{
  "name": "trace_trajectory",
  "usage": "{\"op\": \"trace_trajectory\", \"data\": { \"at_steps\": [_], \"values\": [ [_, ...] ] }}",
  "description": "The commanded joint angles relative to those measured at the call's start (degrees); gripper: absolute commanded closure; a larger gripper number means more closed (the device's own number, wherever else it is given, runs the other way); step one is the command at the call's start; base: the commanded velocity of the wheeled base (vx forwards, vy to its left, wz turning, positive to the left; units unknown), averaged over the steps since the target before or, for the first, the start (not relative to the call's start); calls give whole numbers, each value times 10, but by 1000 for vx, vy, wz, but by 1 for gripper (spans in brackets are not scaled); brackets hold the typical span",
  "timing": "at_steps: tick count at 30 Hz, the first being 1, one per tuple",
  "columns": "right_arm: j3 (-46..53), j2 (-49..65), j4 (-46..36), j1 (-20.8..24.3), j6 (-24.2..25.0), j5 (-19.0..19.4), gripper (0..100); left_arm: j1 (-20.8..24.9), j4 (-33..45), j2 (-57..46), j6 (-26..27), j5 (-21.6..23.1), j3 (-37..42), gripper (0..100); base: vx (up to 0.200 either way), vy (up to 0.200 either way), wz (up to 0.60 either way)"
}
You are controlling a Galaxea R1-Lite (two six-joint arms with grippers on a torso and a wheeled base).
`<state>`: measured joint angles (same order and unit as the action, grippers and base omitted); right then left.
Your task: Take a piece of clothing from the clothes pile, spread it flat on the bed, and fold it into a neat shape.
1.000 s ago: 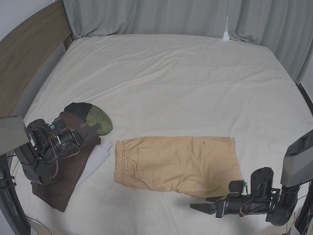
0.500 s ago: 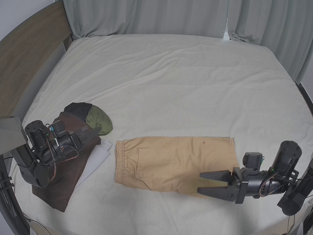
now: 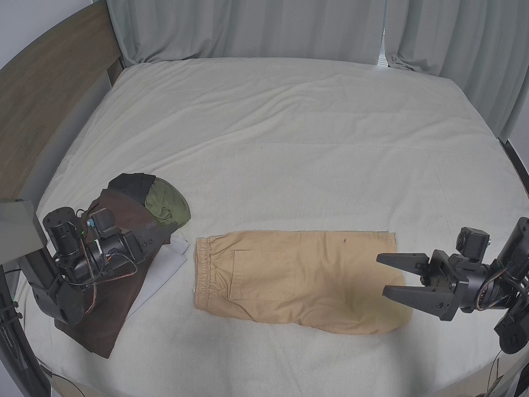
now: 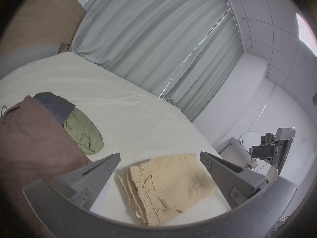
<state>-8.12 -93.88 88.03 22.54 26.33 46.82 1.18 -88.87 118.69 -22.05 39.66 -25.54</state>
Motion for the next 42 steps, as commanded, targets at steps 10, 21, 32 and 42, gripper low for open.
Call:
{"op": "trace_trajectory", "data": {
  "at_steps": [10,21,32,42],
  "values": [
    [-1,13,0,-2,-3,-1,0,8,0,29,-7,0,18,0,0,0,0],
    [-1,13,0,0,-5,-2,0,8,0,69,-4,-2,22,0,0,0,0],
    [-1,11,-3,0,-5,-3,0,25,0,125,-2,-6,31,0,0,0,0],
    [-1,11,-3,0,-5,-3,0,37,0,172,10,-11,24,0,0,0,0]
  ]
}}
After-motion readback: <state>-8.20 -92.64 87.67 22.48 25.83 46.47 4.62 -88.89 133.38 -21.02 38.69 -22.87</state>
